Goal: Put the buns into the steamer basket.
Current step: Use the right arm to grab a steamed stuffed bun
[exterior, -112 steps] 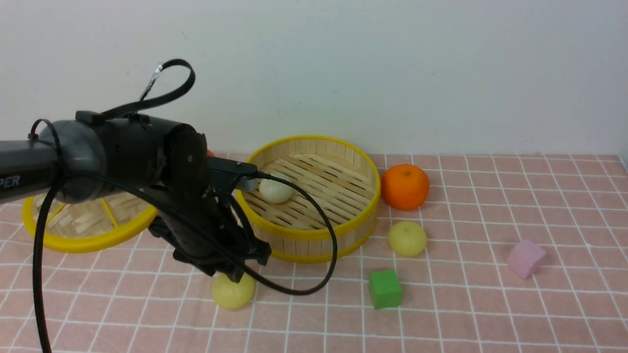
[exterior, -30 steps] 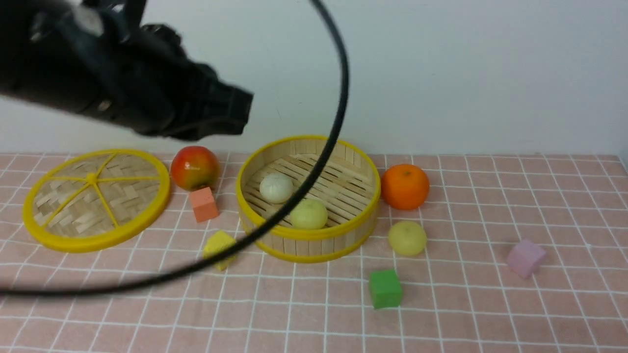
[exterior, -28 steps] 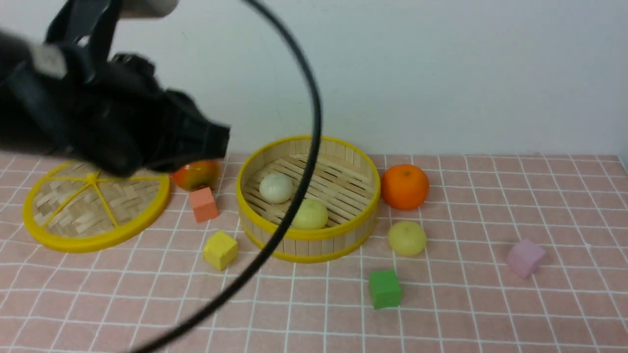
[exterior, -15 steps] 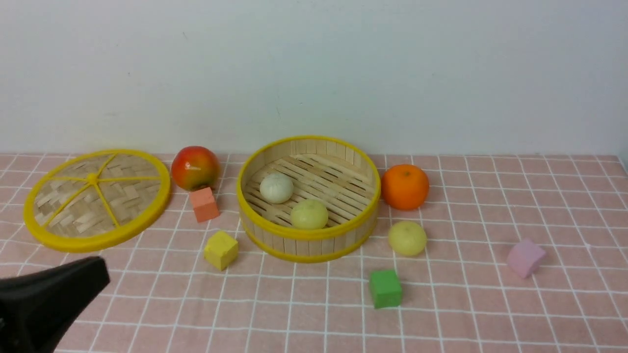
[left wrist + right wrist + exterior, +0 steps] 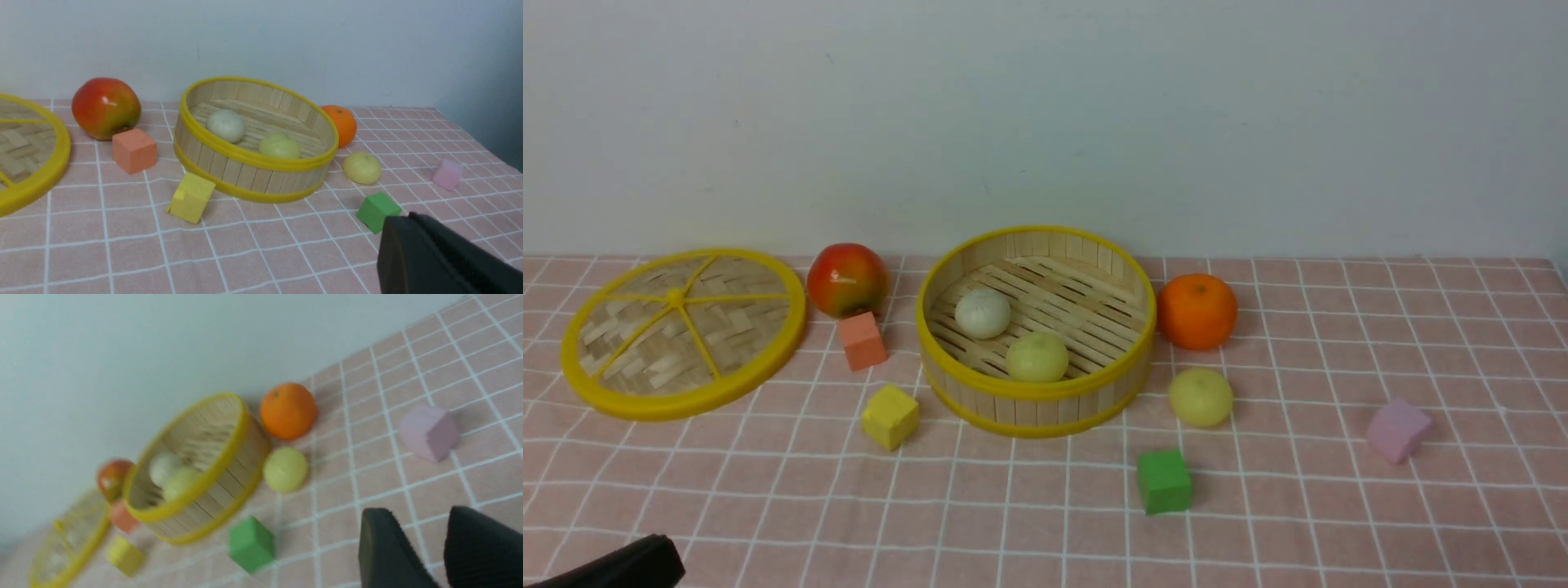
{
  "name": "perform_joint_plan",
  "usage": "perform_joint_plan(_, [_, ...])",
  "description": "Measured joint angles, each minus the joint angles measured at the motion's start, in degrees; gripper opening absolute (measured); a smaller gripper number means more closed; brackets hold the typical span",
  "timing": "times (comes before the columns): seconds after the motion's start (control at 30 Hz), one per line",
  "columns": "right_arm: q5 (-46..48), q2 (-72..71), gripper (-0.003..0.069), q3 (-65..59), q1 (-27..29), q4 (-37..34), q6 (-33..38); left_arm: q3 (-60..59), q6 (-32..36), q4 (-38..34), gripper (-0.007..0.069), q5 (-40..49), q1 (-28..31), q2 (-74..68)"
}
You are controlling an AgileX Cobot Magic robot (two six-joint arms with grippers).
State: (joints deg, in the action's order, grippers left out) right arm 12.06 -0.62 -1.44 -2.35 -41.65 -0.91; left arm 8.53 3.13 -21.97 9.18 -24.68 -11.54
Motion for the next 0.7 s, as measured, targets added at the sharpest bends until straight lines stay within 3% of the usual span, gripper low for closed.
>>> perform_joint_plan(0.13, [-0.5,0.0,0.0233,0.8,0.0,-6.3,1.3,0.0,0.0,0.0,-0.0013,0.9,0.0,0.0])
perform_joint_plan(0.23, [8.8,4.1,0.019,7.6,0.0,-6.7,5.6,0.0,0.0,0.0,-0.0013,0.9,0.0,0.0])
perform_joint_plan(0.37, [25.4,18.9,0.0095,21.3,0.0,-0.9,12.5,0.0,0.0,0.0,-0.0013,1.0,0.0,0.0])
perform_joint_plan(0.4, [25.4,19.9,0.0095,22.0,0.0,-0.9,12.7,0.0,0.0,0.0,-0.0013,1.0,0.0,0.0])
perform_joint_plan(0.47, [34.5,33.0,0.0034,31.3,0.0,5.4,14.7,0.0,0.0,0.0,-0.0013,1.1,0.0,0.0])
perform_joint_plan(0.6, [40.3,49.6,0.0001,41.9,0.0,12.3,15.2,0.0,0.0,0.0,-0.0013,1.1,0.0,0.0])
perform_joint_plan(0.7, [41.5,61.3,0.0001,48.3,-0.6,13.2,15.2,0.0,0.0,0.0,-0.0013,1.1,0.0,0.0])
